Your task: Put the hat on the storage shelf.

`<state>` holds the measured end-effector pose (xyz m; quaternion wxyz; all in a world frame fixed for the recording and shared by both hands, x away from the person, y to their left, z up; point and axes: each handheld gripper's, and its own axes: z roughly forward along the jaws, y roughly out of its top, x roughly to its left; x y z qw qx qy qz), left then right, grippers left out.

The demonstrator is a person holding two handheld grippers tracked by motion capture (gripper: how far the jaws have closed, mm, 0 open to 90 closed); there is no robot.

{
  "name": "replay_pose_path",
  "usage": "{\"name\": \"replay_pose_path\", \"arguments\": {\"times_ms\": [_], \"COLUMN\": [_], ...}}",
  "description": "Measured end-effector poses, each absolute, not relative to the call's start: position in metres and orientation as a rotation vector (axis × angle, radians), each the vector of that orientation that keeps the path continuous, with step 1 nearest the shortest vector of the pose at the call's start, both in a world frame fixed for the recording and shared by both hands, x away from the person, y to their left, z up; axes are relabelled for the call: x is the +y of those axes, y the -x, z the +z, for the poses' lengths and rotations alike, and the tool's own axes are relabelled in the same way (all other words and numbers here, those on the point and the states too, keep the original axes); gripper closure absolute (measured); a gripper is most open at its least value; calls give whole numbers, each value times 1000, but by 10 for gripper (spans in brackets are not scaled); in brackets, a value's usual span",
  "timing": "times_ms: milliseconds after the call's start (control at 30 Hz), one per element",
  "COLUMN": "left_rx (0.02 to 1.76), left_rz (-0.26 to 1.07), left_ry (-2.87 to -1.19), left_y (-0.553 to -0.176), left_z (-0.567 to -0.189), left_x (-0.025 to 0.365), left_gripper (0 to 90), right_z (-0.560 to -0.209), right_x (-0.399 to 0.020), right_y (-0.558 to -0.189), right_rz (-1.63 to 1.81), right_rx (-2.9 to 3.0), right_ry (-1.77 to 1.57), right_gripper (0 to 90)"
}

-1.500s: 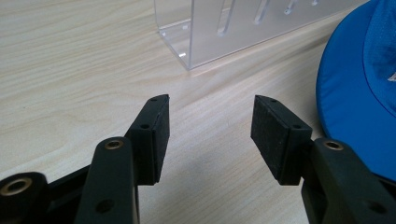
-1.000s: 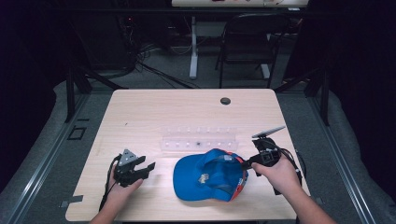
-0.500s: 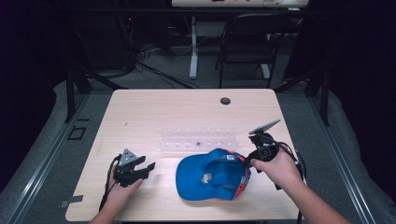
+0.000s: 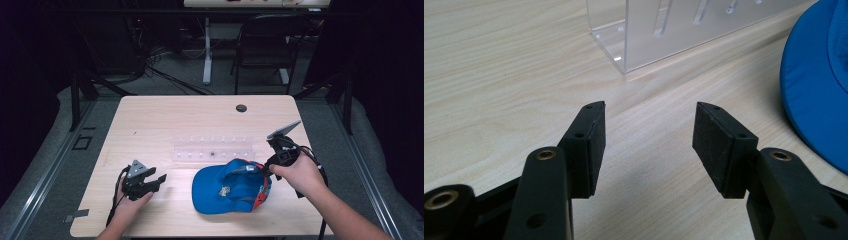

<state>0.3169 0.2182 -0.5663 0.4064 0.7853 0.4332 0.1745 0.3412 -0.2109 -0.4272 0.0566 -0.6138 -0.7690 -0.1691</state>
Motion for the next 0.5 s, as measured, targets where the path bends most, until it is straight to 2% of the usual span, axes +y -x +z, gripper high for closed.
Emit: {"name": "replay_pose_path", "arguments": {"times_ms": [500], "left_rx": [1092], "left_rz": [437], "left_ry": [-1982], "left_y": [-317], "left_z": [-567], "left_x": [218], "left_gripper": [476], "right_z": [-401], "right_x": [-208], "right_y": [-344], "right_rz": [-468], "right_rx": [-2362], "right_ry": [1883], "right_gripper": [795]}}
